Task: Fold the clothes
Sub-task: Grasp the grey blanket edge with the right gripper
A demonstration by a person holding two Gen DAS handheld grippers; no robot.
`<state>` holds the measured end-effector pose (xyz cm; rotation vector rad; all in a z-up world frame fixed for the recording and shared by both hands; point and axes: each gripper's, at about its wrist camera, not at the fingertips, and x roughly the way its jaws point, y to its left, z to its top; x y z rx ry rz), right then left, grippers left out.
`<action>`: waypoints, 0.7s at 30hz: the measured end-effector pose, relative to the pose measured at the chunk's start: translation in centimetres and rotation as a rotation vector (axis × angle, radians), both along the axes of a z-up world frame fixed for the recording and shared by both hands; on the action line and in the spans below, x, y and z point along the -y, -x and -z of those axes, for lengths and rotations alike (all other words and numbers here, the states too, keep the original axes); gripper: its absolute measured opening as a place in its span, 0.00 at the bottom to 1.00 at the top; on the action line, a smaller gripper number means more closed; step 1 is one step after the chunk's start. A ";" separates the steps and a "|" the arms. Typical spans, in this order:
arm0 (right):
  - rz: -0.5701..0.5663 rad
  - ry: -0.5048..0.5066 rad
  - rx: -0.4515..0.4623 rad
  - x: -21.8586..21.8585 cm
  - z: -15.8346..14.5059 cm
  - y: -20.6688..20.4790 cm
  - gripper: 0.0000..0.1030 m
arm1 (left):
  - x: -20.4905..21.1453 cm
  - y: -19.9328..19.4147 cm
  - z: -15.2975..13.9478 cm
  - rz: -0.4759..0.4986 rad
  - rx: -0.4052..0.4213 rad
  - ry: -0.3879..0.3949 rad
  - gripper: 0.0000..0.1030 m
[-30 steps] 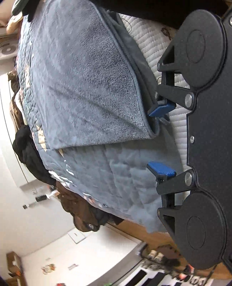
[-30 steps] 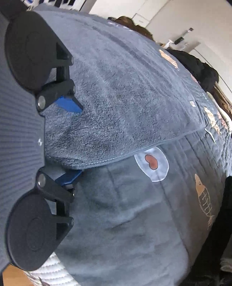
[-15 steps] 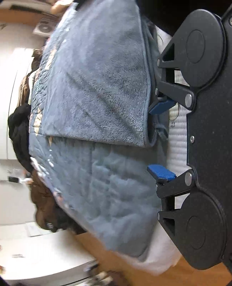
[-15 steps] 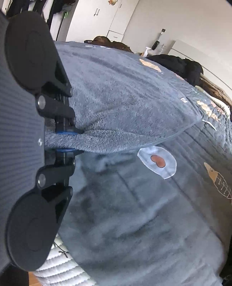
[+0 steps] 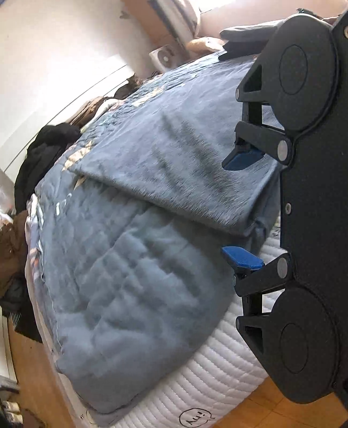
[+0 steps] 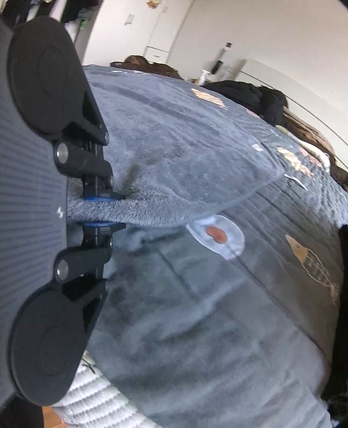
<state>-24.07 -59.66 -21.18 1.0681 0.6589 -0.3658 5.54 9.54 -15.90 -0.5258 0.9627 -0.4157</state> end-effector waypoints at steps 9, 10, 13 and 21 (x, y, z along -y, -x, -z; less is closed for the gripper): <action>-0.010 0.012 -0.033 -0.1 0.5 -0.4 0.13 | 2.3 -0.8 3.2 0.022 -0.075 0.007 0.42; -0.015 0.013 -0.042 -0.2 0.6 -0.4 0.13 | 2.4 -0.7 3.4 0.021 -0.078 0.011 0.32; -0.008 -0.019 -0.058 -0.2 1.0 -0.5 0.17 | 2.2 -0.8 3.4 0.013 -0.081 0.007 0.21; -0.050 0.007 -0.100 -1.0 1.3 -1.6 0.29 | 1.7 -0.9 3.3 -0.005 -0.090 -0.003 0.25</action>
